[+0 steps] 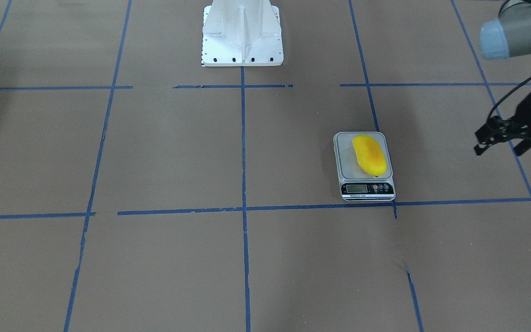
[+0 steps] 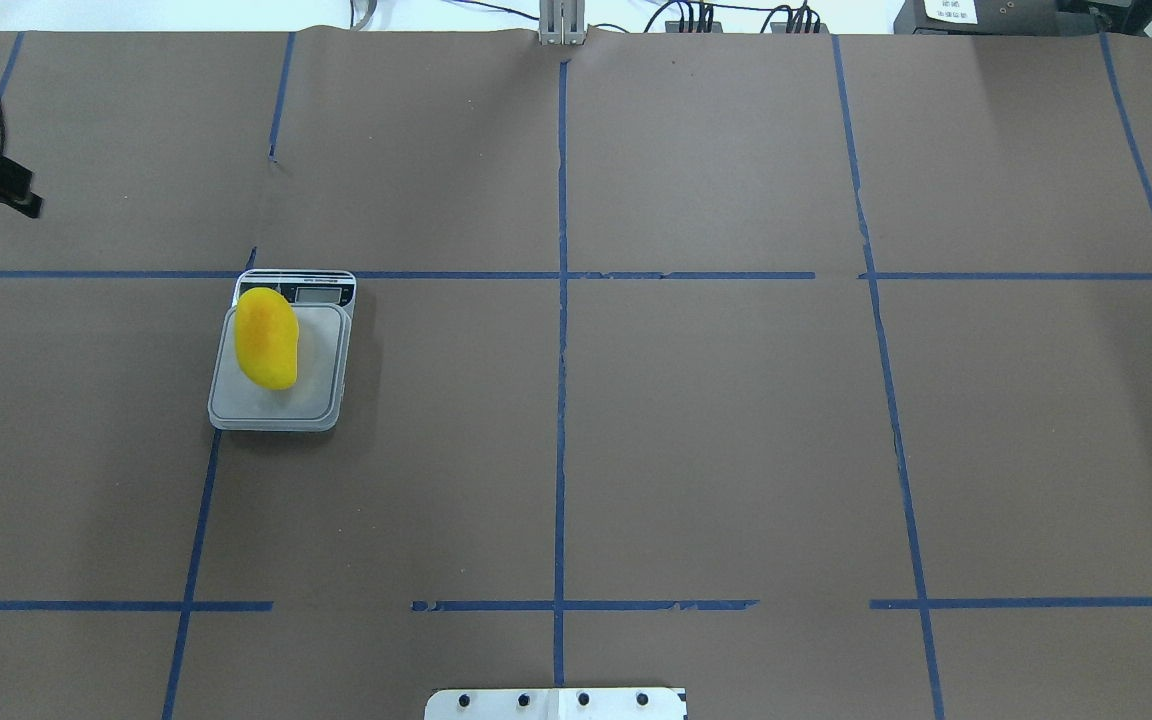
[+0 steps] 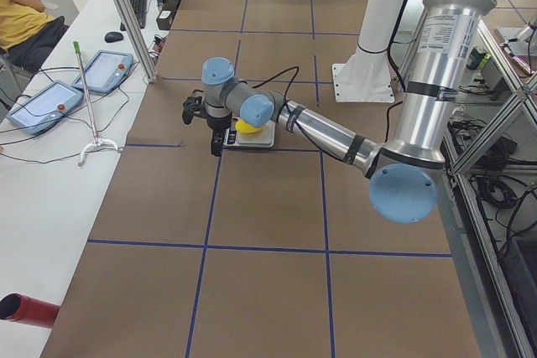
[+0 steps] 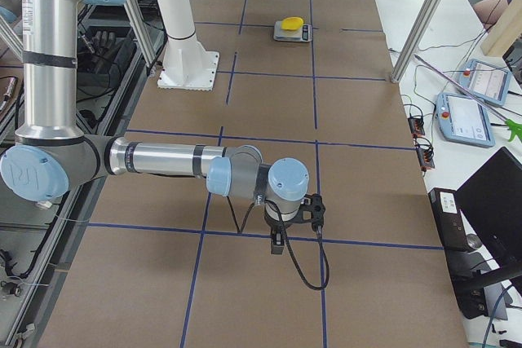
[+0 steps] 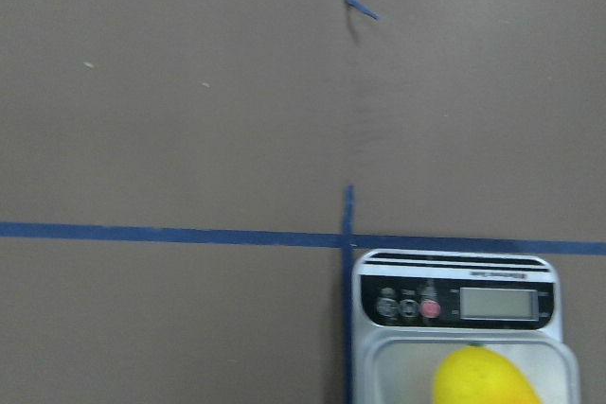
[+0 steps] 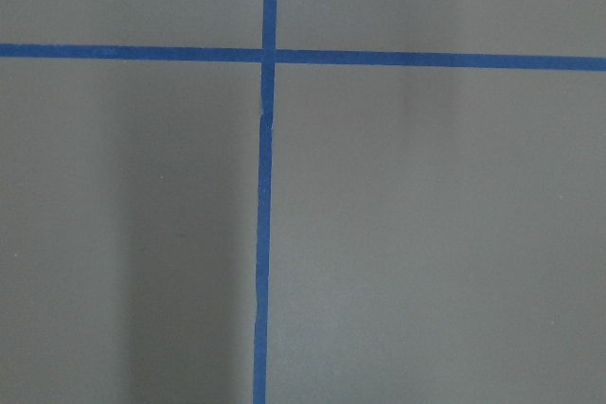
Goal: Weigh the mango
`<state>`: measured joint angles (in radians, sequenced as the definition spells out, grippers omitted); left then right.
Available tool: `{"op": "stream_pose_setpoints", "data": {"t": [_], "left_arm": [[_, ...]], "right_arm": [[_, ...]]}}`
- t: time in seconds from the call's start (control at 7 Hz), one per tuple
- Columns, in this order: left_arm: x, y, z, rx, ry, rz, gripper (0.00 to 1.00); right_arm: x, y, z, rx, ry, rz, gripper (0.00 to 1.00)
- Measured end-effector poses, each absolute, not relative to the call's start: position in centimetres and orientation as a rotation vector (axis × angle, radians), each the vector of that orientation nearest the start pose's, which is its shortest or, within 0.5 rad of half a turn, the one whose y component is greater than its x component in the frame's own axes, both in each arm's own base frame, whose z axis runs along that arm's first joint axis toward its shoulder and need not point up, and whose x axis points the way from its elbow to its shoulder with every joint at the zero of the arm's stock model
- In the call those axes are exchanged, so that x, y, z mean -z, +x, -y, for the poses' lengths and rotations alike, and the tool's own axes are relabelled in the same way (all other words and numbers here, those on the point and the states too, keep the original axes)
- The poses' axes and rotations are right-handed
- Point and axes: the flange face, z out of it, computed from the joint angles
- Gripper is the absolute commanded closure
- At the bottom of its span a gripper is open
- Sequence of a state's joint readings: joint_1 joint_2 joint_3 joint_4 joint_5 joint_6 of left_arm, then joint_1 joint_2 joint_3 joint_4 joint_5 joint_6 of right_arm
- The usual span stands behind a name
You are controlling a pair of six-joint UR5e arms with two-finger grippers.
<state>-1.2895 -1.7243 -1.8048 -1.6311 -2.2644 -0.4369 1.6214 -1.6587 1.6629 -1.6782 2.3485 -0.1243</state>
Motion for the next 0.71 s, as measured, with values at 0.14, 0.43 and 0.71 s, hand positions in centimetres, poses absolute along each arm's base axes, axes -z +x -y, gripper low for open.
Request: {"op": "stream_pose_setpoints", "data": {"t": [0.14,0.43,0.71], "left_arm": [[-49.5,1.8,54.5,-0.041,0.158,-0.770,0.00],[-55.0,-7.6,53.0,-0.060,0.119,-0.756,0.00],[-56.4,-10.0,52.2,-0.022,0.074,-0.762,0.00]], "right_arm": [[-66.5,8.6,44.3,0.030,-0.030,0.783,0.00],[-66.5,8.6,44.3,0.030,-0.030,0.783,0.00],[-66.5,8.6,44.3,0.030,-0.030,0.783,0.00]]}}
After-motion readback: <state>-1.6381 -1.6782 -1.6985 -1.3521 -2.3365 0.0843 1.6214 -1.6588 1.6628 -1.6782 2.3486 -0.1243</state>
